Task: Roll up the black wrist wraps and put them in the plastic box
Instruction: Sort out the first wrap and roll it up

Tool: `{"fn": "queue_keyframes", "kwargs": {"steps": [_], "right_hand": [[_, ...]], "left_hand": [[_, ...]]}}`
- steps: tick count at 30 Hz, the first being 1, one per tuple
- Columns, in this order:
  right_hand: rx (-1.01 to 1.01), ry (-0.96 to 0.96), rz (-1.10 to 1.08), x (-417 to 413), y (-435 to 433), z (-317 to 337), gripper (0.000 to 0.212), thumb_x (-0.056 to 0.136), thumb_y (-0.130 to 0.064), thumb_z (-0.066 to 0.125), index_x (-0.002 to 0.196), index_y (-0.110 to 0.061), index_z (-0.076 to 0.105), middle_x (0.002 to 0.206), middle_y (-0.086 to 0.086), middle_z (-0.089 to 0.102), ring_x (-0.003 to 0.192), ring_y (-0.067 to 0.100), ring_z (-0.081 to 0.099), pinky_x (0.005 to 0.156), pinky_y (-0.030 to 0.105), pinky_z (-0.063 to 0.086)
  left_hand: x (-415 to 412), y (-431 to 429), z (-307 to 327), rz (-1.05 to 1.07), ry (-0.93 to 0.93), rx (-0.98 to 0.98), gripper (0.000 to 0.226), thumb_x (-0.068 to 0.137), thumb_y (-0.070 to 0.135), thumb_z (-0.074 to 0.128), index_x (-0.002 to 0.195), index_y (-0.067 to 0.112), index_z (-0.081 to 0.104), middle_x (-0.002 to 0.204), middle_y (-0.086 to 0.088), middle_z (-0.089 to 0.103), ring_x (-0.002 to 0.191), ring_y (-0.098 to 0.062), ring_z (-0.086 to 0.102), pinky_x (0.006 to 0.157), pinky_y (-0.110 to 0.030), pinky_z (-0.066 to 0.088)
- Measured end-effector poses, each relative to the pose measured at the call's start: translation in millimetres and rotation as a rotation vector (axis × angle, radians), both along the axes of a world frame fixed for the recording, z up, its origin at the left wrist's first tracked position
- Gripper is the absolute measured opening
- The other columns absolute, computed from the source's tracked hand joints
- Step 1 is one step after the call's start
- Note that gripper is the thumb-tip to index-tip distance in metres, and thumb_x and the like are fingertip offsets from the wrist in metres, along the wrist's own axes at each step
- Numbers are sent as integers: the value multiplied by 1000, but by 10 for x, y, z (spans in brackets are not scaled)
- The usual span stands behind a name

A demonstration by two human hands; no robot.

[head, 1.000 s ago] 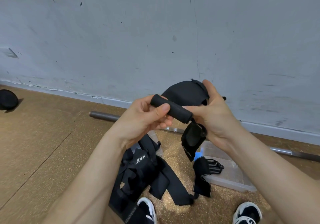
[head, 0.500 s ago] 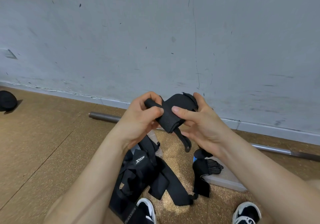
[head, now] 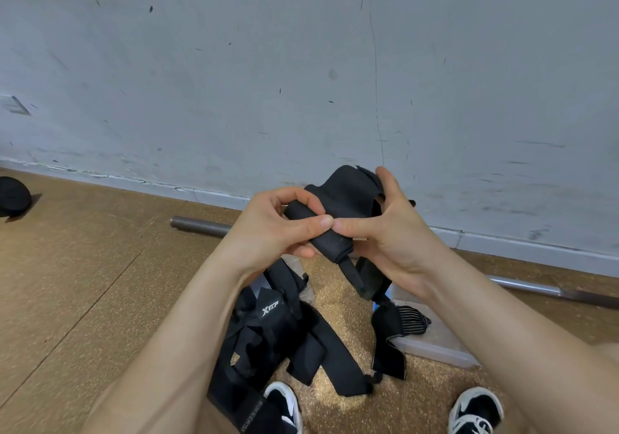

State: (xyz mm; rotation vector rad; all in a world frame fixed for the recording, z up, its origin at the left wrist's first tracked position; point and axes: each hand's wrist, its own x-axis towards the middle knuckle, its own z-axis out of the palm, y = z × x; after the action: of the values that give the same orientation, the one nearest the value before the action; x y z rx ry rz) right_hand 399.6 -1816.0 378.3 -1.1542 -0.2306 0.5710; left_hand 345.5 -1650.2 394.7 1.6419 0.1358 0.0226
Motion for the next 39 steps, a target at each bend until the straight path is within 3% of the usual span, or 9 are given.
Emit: {"fn": "queue_keyframes", "kwargs": {"steps": [4, 8, 14, 17, 21, 24, 29, 33, 39], "right_hand": [[4, 1, -35, 42, -4, 10, 114, 74, 21, 69, 156, -33, 12, 139, 3, 48, 101, 20, 72, 78, 40, 60], [39, 25, -13, 75, -42, 34, 103, 73, 23, 66, 153, -27, 24, 129, 3, 55, 90, 15, 74, 70, 37, 60], [5, 29, -16, 41, -31, 41, 105, 74, 23, 66, 156, -22, 19, 135, 5, 51, 89, 13, 73, 61, 25, 57], [-24, -7, -91, 71, -20, 19, 104, 75, 23, 66, 156, -26, 21, 131, 4, 54, 96, 18, 70, 71, 31, 59], [-5, -57, -127, 91, -22, 40, 104, 75, 24, 65, 155, -26, 22, 143, 3, 46, 103, 20, 69, 82, 34, 59], [-18, -91, -129, 71, -15, 51, 103, 76, 24, 65, 155, -26, 21, 146, 1, 43, 105, 18, 69, 81, 32, 59], [-47, -113, -81, -2, -14, 15, 103, 78, 17, 68, 151, -39, 23, 123, -12, 53, 95, 14, 72, 80, 36, 61], [-121, -142, -45, -37, -9, -25, 108, 73, 10, 77, 151, -42, 23, 119, -21, 51, 106, 11, 68, 86, 37, 59], [62, 54, 63, 46, -98, 38, 107, 60, 17, 75, 151, -18, 32, 136, 11, 55, 104, 24, 69, 72, 33, 61]], "left_hand": [[16, -20, 15, -3, 8, -9, 27, 63, 18, 78, 84, 8, 64, 65, -6, 67, 50, -17, 66, 46, -18, 53], [-31, 111, 36, -197, 22, -152, 37, 63, 1, 76, 98, 6, 65, 71, -9, 71, 61, -17, 72, 61, -22, 59], [-27, 132, 2, -209, -4, -169, 45, 61, 40, 91, 91, 10, 76, 87, -14, 75, 78, -18, 74, 67, -20, 58], [-8, 60, 2, -78, -22, -150, 31, 81, 29, 75, 91, 2, 64, 93, -11, 73, 87, -19, 71, 74, -24, 57], [4, -26, 6, 47, -40, -121, 10, 82, 10, 67, 81, 9, 56, 82, -14, 59, 74, -21, 66, 62, -28, 57], [2, -32, 20, 83, -69, -103, 23, 92, -7, 59, 91, 14, 49, 73, -9, 61, 64, -22, 65, 53, -27, 55], [-5, -69, 5, 41, -97, 104, 24, 92, -6, 59, 92, 17, 53, 72, -8, 57, 58, -18, 63, 55, -27, 55], [-5, -66, -20, 50, -102, 137, 14, 87, 3, 71, 86, 14, 62, 71, -10, 58, 57, -15, 64, 55, -24, 57], [-41, 211, 27, -245, -13, -217, 46, 56, 26, 95, 95, 17, 73, 83, -13, 71, 72, -22, 71, 72, -28, 61]]}}
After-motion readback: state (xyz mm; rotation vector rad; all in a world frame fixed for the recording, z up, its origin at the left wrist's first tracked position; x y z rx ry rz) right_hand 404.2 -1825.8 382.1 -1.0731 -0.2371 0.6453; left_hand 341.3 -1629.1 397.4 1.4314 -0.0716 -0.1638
